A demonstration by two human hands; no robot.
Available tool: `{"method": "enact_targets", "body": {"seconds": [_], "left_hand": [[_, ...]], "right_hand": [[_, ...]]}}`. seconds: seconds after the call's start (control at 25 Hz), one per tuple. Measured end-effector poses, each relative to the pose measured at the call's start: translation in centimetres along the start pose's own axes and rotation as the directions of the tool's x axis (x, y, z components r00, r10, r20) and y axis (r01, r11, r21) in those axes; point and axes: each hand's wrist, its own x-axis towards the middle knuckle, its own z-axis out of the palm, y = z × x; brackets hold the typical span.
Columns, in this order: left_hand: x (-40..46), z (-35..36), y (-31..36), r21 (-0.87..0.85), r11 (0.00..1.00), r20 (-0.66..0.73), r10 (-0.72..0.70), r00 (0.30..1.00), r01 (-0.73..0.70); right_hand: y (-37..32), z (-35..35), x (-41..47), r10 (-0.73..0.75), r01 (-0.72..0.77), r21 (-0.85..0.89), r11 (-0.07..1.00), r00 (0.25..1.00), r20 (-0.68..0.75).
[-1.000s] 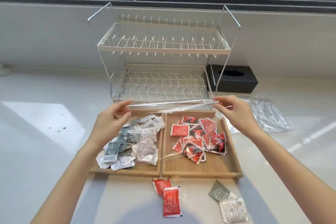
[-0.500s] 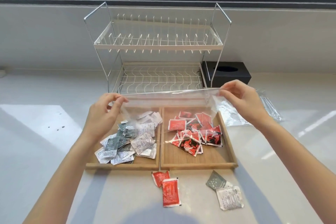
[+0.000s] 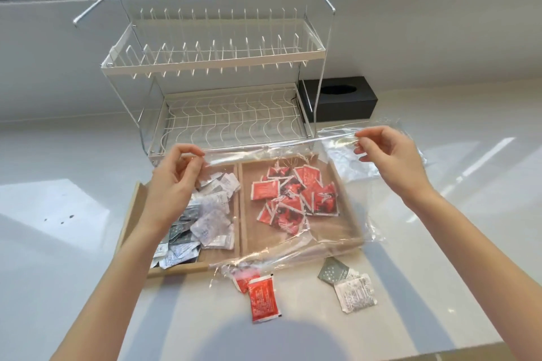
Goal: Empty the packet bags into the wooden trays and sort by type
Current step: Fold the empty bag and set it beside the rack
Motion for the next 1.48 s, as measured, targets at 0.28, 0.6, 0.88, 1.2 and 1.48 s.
{"method": "enact_targets", "body": {"seconds": [0.28,0.6,0.88,1.2,1.48], "left_hand": [[0.2,7.7,1.3,0.127,0.989,0.130,-0.093,0.987,0.076],[1.9,20.0,3.0,0.241,0.965,0.172,-0.148,0.974,0.104],[6.5,28.1,2.7,0.264,0.940,-0.041,-0.215,0.976,0.218],[12.7,33.0,-0.7,0.311,0.911,-0.087,-0.257,0.962,0.271],[14.7,35.5,-5.3,0.537,0.788,-0.025,-0.343,0.939,0.301]], "right_hand": [[3.4,-6.2,1.2,0.045,-0.050,-0.138,0.989,0.998,-0.045],[8.2,-15.2,5.5,0.074,-0.064,-0.262,0.963,0.997,0.027],[12.5,-18.5,11.9,0.138,-0.101,-0.310,0.945,0.985,0.100],[18.3,-16.9,20.5,0.211,-0.153,-0.346,0.926,0.968,0.136],[23.3,-13.9,23.1,0.229,-0.143,-0.397,0.907,0.957,0.179]]}}
